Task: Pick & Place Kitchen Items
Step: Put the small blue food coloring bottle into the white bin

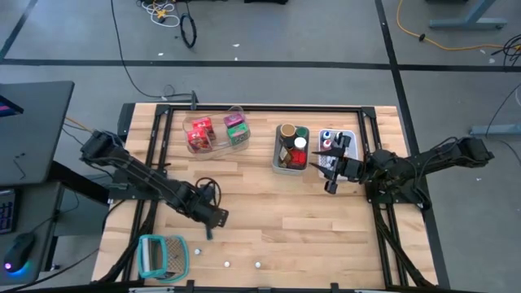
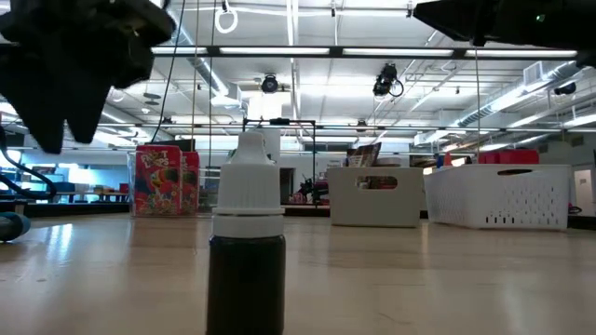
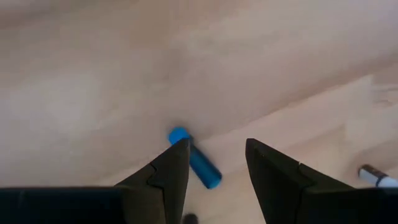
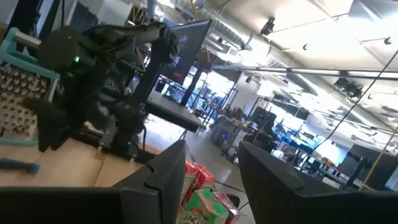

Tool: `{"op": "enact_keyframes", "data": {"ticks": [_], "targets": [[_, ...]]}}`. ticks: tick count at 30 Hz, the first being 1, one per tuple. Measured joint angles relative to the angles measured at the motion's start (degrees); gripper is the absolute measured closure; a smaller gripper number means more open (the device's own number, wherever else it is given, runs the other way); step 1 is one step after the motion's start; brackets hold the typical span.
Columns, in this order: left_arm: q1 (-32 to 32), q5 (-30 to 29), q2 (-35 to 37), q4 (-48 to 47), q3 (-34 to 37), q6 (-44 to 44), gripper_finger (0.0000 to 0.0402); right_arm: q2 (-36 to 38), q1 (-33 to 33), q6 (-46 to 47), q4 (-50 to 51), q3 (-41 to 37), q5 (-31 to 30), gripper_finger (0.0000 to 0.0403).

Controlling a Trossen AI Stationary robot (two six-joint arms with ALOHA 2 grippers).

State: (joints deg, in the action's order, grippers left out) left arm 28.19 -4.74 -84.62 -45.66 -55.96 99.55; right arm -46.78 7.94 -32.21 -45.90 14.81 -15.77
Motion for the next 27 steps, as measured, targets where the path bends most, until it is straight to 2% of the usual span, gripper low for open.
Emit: {"op": "enact_keyframes", "data": {"ticks": [4, 10, 18, 27], "targets": [[-0.64, 5.28, -2.9, -1.34, 0.0, 1.07, 0.0236, -0.76, 0.02, -0.04, -1.53, 0.04, 0.17, 0.0245], [-0.23, 11.9, -7.56, 3.32, -0.04, 3.24, 0.0236, -2.27, 0.0, -2.75, -4.3, -0.05, 0.34, 0.0245], [1.49, 13.68, -10.14, 7.08, -0.02, 9.11, 0.0236, -3.07, -0.05, -4.83, -5.95, -0.02, 0.26, 0.0245], [2.07, 15.12, -12.61, 8.74, 0.0, 9.97, 0.0236, -3.96, -0.04, -6.49, -8.95, 0.0, 0.33, 0.0245]]}}
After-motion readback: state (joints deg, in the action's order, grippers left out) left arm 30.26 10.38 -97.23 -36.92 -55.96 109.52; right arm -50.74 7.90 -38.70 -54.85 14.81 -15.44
